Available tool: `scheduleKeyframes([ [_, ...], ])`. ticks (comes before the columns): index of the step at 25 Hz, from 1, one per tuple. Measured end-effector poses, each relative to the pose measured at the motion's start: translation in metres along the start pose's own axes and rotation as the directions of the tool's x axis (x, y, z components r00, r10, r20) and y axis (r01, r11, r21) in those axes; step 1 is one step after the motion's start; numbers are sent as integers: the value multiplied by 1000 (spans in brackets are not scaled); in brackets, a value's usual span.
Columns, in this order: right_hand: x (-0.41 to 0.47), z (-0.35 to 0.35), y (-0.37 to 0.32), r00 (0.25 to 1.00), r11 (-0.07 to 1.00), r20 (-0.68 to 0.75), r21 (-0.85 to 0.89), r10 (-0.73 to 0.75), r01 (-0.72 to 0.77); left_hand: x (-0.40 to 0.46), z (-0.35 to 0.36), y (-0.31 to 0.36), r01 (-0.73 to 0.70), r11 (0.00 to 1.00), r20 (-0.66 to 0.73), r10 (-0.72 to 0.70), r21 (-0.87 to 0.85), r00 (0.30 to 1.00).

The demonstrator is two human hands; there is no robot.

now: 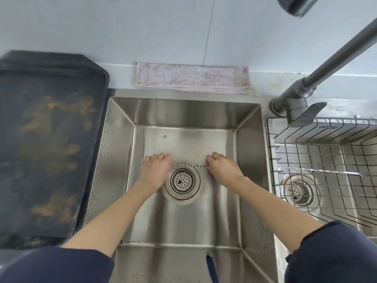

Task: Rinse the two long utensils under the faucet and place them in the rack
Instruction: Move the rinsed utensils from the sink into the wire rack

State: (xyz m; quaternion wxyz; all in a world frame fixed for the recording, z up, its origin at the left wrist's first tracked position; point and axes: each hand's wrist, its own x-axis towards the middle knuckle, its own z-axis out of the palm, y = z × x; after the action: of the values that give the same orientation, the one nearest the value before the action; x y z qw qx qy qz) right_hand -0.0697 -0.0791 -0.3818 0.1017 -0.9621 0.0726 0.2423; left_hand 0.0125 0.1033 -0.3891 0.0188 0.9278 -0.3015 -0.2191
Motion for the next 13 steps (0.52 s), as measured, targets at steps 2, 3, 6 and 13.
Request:
scheduleKeyframes([
  [2,-11,-12,0,998,1000,-54,3,-26,26,-8,-16,3,-8,1000,-50,8,-17,999],
  [3,-16,-17,0,995,999,-88,4,-37,37,-14,-23,5,-12,1000,-82,10,-27,997],
  [6,-34,-35,0,981,999,-194,30,-30,37,-32,-45,11,-25,999,-165,17,-46,986],
  [13,-85,-67,8,895,1000,-445,0,-23,26,-69,-84,42,-106,994,-288,90,-38,953],
])
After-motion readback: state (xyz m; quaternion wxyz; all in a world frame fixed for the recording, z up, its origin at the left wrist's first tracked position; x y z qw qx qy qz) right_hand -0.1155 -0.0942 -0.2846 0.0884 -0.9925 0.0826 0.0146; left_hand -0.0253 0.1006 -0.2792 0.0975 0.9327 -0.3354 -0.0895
